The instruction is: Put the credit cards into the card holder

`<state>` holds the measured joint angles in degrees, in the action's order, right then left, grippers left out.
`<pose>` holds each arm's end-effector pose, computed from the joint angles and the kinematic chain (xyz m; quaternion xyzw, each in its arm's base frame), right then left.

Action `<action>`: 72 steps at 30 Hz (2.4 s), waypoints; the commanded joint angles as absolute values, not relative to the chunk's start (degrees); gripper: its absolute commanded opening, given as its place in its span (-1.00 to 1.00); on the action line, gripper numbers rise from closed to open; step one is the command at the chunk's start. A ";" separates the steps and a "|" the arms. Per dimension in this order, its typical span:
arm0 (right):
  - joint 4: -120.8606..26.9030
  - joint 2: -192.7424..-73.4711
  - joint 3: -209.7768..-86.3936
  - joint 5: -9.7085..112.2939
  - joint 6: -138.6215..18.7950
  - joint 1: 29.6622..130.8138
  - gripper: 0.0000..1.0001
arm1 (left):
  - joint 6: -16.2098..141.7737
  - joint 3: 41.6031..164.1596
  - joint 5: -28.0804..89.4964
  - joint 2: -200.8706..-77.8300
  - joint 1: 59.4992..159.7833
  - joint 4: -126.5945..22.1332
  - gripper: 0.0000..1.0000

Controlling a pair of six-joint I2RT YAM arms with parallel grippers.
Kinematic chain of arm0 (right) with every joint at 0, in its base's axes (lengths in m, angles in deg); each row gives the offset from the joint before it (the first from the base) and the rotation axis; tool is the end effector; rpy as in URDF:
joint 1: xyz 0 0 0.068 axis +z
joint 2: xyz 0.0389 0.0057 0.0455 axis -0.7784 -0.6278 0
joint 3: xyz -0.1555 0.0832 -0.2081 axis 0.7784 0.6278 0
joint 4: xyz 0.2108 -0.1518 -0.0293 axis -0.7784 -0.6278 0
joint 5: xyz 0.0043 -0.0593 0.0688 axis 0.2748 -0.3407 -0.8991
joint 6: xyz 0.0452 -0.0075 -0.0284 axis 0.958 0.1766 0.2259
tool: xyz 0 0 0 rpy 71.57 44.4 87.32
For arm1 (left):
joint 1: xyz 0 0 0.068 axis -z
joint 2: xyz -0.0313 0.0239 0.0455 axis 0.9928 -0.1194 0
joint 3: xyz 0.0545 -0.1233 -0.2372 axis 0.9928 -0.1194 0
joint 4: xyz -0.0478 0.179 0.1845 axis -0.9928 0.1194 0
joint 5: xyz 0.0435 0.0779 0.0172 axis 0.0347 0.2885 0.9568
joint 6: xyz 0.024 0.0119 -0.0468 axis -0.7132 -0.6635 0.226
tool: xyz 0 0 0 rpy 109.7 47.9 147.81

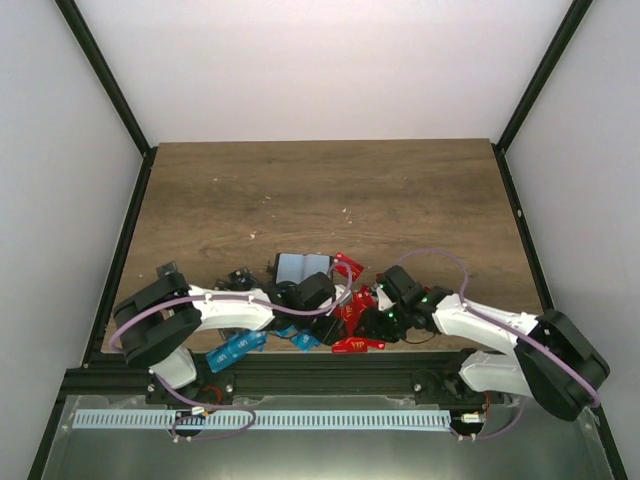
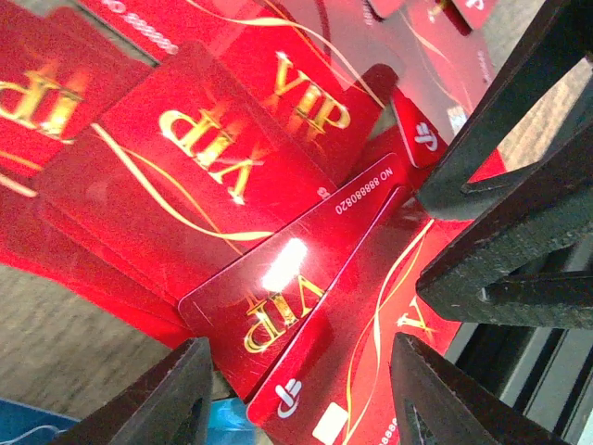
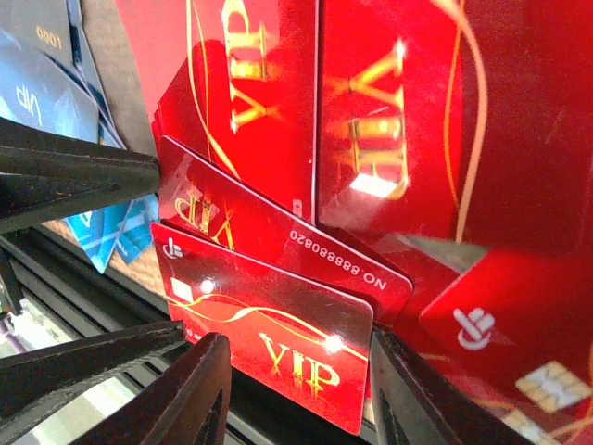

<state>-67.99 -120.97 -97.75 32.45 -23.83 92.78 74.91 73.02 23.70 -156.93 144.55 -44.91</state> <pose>0.1299 0.1368 0.1380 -0.0389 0.9513 0.3059 0.0038 0.1335 -0.2644 0.1360 0.3430 0.8842 -0.2901 0.1282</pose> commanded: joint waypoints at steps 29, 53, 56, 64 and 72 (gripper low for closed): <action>-85.69 -103.57 -92.97 28.71 -17.54 93.76 -0.03 | 77.02 73.94 19.60 -151.18 150.20 -45.55 -0.34; -60.59 -107.35 -81.80 28.65 -10.52 93.74 -0.29 | 77.38 72.60 15.33 -162.77 150.20 -53.09 -0.38; -60.86 -107.21 -81.75 28.67 -10.49 93.74 -0.48 | 77.39 72.42 15.28 -163.04 150.25 -53.25 -0.38; -67.58 -104.89 -84.61 29.28 -12.00 93.73 -0.98 | 78.10 72.61 15.13 -161.37 150.12 -53.33 -0.38; -82.54 -99.71 -92.35 30.69 -16.58 93.74 -0.99 | 78.43 73.07 17.89 -150.01 147.02 -48.33 -0.30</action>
